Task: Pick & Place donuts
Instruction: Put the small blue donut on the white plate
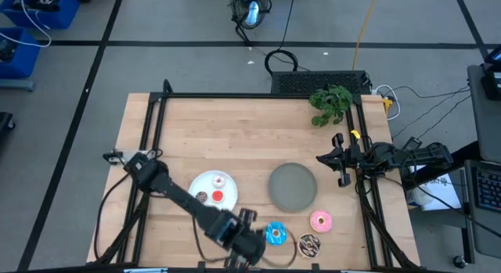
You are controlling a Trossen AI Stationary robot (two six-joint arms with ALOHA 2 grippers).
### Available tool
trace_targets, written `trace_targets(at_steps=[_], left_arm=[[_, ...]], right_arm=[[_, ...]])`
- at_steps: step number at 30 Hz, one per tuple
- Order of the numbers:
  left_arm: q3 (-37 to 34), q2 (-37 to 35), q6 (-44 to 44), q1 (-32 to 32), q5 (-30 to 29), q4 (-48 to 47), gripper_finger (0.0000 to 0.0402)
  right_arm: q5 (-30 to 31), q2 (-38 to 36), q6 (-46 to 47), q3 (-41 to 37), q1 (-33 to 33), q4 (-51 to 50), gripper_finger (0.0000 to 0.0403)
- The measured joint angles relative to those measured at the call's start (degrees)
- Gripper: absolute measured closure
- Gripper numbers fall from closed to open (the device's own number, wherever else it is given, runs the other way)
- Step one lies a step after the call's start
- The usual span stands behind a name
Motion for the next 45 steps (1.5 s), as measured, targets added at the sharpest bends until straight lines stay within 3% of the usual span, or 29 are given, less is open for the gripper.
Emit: trace_targets(at_steps=[3,10,28,34,38,45], left_arm=[[2.7,2.4,1.1,-1.5,-0.4,-0.1,0.0399],[1.6,2.5,-8.8,-0.8,-0.3,-0.3,0.0396],[-2.3,2.5,-8.8,-2.0,2.3,0.2,0.0391],[-2.3,2.5,-6.7,-2.1,1.3,3.2,0.0333],[-2.3,2.5,-3.5,-2.0,-0.2,5.8,0.0283],[-2.3,3.1,-5.4,-2.1,-0.4,6.0,0.0180]], right_arm=[[0.0,0.0,0.0,0.0,0.0,0.0,0.0403],[0.0,0.0,0.0,0.0,0.0,0.2,0.0403],[0.0,0.0,0.6,0.0,0.0,0.2,0.0403],[0.0,0.0,0.6,0.0,0.0,0.2,0.0403],[0.0,0.0,0.6,0.0,0.0,0.2,0.0403],[-0.1,0.0,0.6,0.0,0.0,0.2,0.0403]])
